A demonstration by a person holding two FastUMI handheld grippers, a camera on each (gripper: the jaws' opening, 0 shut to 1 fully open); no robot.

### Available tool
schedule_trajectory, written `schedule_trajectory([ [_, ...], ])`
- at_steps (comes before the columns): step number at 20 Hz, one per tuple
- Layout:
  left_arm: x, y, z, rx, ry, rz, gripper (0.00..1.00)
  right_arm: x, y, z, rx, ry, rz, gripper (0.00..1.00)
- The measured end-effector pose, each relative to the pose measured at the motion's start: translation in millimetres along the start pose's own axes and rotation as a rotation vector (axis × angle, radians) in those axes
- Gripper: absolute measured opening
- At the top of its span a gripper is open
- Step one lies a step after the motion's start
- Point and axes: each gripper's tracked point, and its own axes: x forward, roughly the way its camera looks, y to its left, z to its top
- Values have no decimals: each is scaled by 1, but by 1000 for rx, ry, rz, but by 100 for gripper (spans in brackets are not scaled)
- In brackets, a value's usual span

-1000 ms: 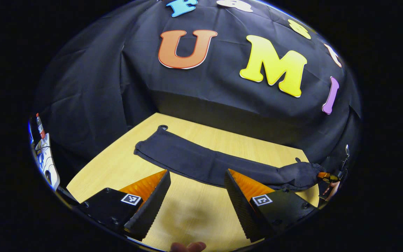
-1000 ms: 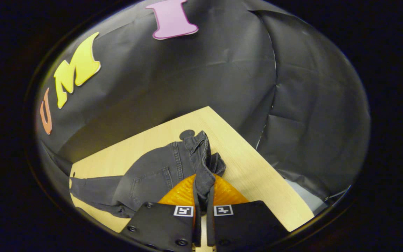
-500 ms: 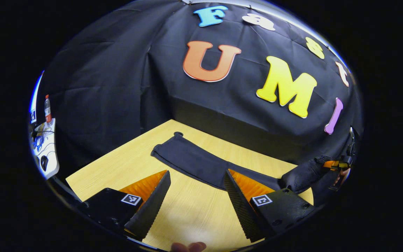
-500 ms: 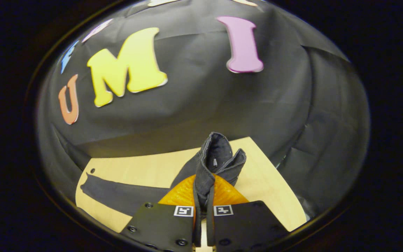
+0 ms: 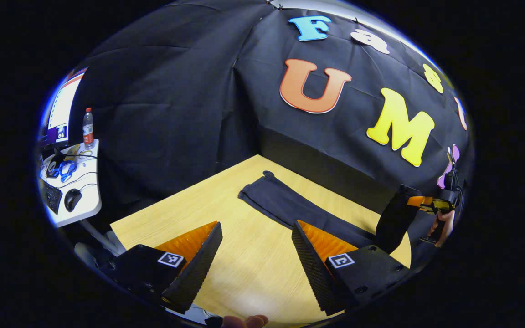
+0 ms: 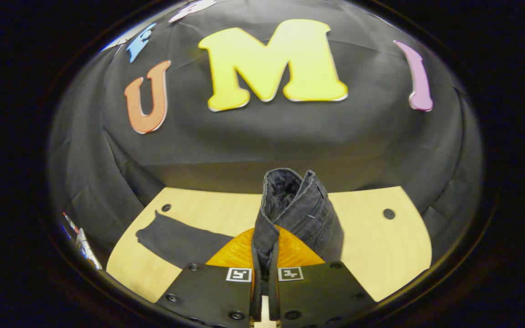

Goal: Grasp the waist and the cuffs of the jeans and fold them to make the two legs overlap; first hold the waist and fold one-third of the jeans toward the cuffs, then hold the cuffs and fold the remaining one-third in the same direction to finish folding.

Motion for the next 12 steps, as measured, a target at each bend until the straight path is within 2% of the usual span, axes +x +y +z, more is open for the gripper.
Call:
schedule_trajectory([
  [2,-8,19,1,-2,-1,37,99,19,29,-20,-13,35,30,3],
  [4,-14,32,2,-24,1,61,99,41,56,-47,-6,82,45,7],
  [5,-17,36,1,-32,2,75,99,51,64,-59,-4,103,44,2],
  [6,-18,39,0,-38,6,86,99,63,75,-74,-7,122,38,6],
  [8,-21,41,-3,-43,17,95,99,81,88,-100,-40,146,28,2],
  [9,-23,41,-4,-41,22,96,99,89,93,-110,-71,153,22,2],
  [10,-24,44,-5,-39,26,98,99,93,99,-123,-100,163,17,7],
  [12,-25,43,-8,-38,35,97,99,101,103,-141,-139,191,10,6],
])
